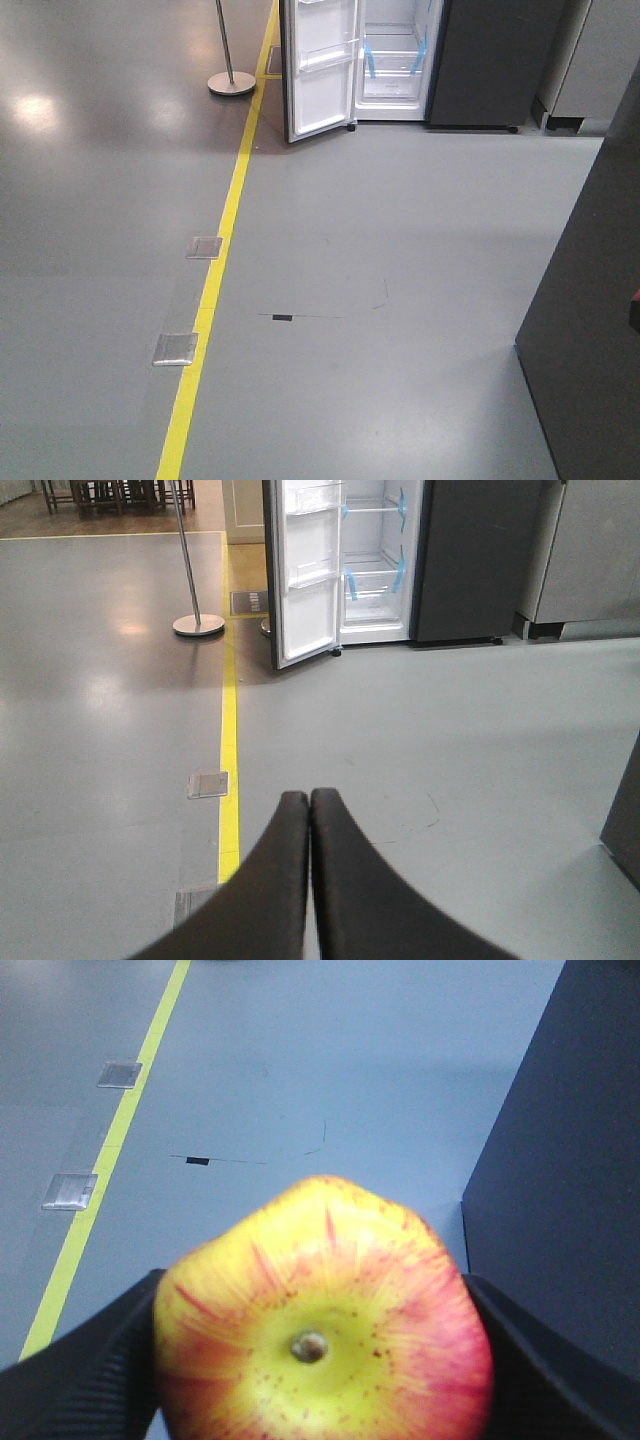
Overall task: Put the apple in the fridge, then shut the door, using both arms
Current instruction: 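Drive toward the open white refrigerator with the apple held, then continue driving up to the refrigerator's open door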
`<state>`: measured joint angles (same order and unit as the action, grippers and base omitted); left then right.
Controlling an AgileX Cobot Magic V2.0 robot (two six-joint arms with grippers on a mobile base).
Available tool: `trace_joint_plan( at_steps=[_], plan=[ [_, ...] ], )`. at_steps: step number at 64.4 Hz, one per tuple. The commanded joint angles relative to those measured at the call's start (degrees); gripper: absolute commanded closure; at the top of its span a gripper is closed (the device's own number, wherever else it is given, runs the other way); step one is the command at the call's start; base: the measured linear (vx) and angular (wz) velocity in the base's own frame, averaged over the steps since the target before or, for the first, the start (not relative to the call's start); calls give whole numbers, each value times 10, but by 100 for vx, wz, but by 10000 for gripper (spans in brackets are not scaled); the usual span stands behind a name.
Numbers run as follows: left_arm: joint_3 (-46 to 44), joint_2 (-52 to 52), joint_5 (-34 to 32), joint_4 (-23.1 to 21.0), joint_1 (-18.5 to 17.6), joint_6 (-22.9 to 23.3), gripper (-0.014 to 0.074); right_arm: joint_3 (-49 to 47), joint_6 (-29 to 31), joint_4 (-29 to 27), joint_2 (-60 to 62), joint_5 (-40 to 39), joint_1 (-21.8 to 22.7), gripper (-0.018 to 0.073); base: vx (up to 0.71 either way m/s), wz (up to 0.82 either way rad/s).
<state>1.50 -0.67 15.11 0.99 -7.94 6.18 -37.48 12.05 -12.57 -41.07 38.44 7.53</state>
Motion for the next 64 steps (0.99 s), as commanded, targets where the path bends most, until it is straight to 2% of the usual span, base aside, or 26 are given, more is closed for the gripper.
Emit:
trace_joint_plan(
  at_steps=[1, 64],
  plan=[
    [11, -7, -41, -1, -2, 2, 602, -16, 1, -4, 2, -40, 2, 372, 14, 0],
    [11, -7, -41, -1, -2, 2, 602, -16, 1, -4, 2, -40, 2, 372, 12, -3]
  ],
)
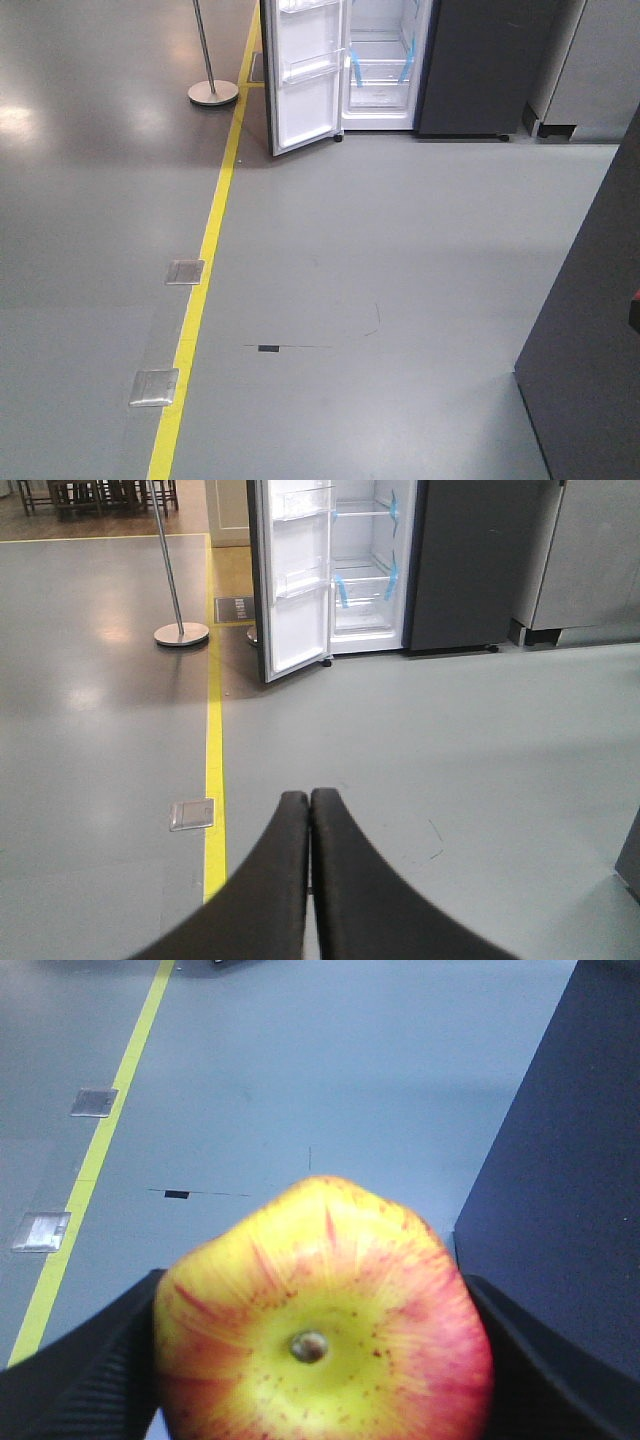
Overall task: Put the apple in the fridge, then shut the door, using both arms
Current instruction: 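Continue driving up to the refrigerator's open door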
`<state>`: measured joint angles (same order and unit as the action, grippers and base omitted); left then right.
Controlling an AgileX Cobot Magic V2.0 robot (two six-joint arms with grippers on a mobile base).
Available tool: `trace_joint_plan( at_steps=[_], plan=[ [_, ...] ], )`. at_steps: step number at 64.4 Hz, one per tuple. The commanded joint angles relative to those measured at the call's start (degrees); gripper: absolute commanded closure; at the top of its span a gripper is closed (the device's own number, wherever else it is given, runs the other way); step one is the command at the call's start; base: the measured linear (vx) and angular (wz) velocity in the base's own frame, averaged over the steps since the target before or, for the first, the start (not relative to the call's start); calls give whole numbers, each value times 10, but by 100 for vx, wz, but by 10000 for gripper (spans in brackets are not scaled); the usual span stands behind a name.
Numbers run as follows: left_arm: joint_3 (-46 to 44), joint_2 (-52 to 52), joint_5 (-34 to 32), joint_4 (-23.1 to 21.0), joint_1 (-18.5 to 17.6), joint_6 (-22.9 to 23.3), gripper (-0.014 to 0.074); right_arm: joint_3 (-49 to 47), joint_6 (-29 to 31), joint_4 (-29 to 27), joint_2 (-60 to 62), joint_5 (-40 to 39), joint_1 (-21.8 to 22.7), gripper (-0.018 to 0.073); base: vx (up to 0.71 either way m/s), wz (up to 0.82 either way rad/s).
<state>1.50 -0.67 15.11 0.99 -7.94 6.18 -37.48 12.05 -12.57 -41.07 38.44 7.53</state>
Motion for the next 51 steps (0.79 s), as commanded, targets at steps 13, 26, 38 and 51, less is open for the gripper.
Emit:
trace_joint_plan(
  at_steps=[13, 26, 38, 51],
  plan=[
    [11, -7, -41, -1, -2, 2, 602, -16, 1, -4, 2, -40, 2, 372, 10, -5],
    [11, -7, -41, -1, -2, 2, 602, -16, 1, -4, 2, -40, 2, 372, 8, -4],
    [11, -7, -41, -1, -2, 2, 602, -16, 1, -4, 2, -40, 2, 372, 9, -3],
    [11, -7, -41, -1, -2, 2, 602, -16, 1, -4, 2, -40, 2, 372, 9, -2]
  ],
)
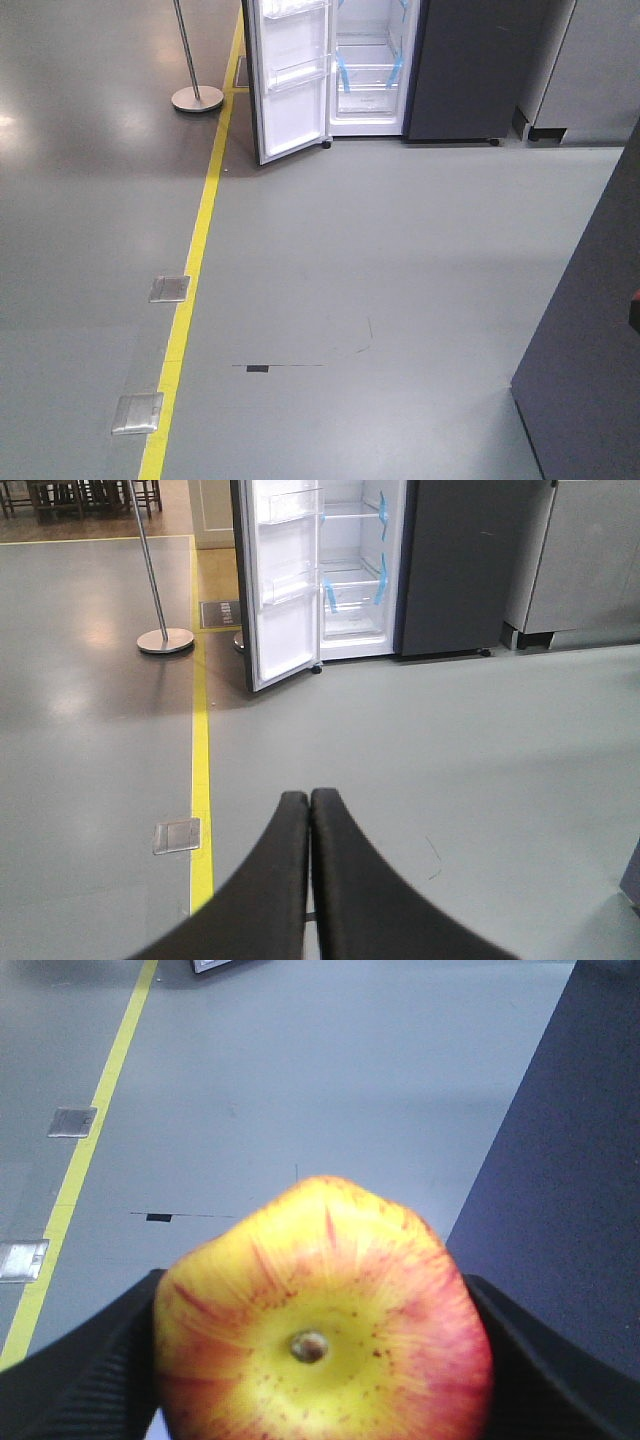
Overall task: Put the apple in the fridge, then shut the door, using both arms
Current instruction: 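Continue driving up to the refrigerator's open door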
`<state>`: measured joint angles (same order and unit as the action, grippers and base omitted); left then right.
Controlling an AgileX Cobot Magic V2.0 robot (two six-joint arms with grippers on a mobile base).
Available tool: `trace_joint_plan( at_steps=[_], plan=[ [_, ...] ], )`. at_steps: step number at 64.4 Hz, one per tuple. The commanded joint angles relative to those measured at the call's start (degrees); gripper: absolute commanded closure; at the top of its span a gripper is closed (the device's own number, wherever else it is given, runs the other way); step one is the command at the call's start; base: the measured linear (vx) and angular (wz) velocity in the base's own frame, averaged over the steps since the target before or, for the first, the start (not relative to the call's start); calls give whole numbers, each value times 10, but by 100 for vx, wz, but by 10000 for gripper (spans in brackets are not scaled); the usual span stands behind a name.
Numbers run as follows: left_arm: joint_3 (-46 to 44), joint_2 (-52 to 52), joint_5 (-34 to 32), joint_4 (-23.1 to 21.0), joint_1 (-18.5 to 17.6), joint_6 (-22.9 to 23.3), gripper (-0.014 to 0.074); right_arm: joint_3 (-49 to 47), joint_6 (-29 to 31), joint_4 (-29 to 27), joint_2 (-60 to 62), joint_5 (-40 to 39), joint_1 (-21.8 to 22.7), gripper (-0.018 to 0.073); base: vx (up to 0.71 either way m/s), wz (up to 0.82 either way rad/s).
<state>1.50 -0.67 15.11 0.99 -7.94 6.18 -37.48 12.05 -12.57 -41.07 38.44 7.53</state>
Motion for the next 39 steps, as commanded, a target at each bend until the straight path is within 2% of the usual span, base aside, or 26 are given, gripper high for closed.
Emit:
trace_joint_plan(
  at_steps=[1, 39],
  plan=[
    [11, -7, -41, -1, -2, 2, 602, -16, 1, -4, 2, -40, 2, 372, 10, -2],
    [11, -7, -41, -1, -2, 2, 602, -16, 1, -4, 2, -40, 2, 372, 10, 0]
  ],
)
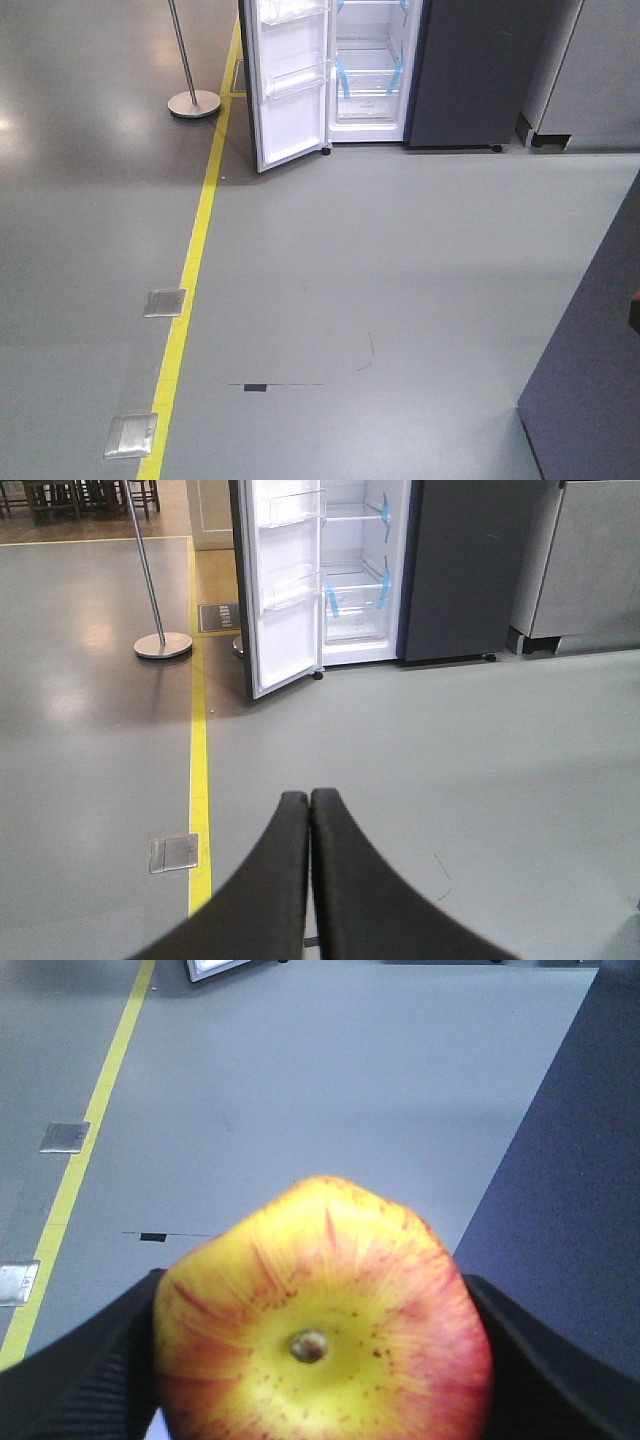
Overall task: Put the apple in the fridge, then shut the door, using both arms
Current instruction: 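Continue driving up to the refrigerator's open door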
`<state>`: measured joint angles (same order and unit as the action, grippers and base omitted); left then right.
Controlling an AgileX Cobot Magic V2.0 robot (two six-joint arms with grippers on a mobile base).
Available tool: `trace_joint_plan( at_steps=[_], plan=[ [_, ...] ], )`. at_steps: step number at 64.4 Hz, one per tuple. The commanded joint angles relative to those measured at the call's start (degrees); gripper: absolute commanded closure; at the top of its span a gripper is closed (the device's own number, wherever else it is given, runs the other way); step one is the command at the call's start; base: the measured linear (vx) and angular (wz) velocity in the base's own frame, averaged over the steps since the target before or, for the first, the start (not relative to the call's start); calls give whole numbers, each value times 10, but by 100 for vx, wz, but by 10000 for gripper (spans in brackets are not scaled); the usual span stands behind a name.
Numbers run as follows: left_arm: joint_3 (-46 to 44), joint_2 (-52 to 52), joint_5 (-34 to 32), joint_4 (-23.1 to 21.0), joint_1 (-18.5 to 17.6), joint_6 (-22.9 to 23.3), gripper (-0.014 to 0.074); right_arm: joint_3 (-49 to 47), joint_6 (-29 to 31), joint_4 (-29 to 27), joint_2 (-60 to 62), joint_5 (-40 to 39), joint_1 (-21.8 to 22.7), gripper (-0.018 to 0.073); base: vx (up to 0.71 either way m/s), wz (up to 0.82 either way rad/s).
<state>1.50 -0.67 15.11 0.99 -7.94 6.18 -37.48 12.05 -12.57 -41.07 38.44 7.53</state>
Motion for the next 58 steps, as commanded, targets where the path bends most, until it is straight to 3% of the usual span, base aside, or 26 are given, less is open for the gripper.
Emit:
trace_joint_plan(
  at_steps=[1, 58],
  plan=[
    [11, -7, -41, -1, -2, 2, 602, -16, 1, -4, 2, -40, 2, 372, 10, 1],
    [11, -7, -41, -1, -2, 2, 602, -16, 1, -4, 2, -40, 2, 372, 11, 3]
  ],
)
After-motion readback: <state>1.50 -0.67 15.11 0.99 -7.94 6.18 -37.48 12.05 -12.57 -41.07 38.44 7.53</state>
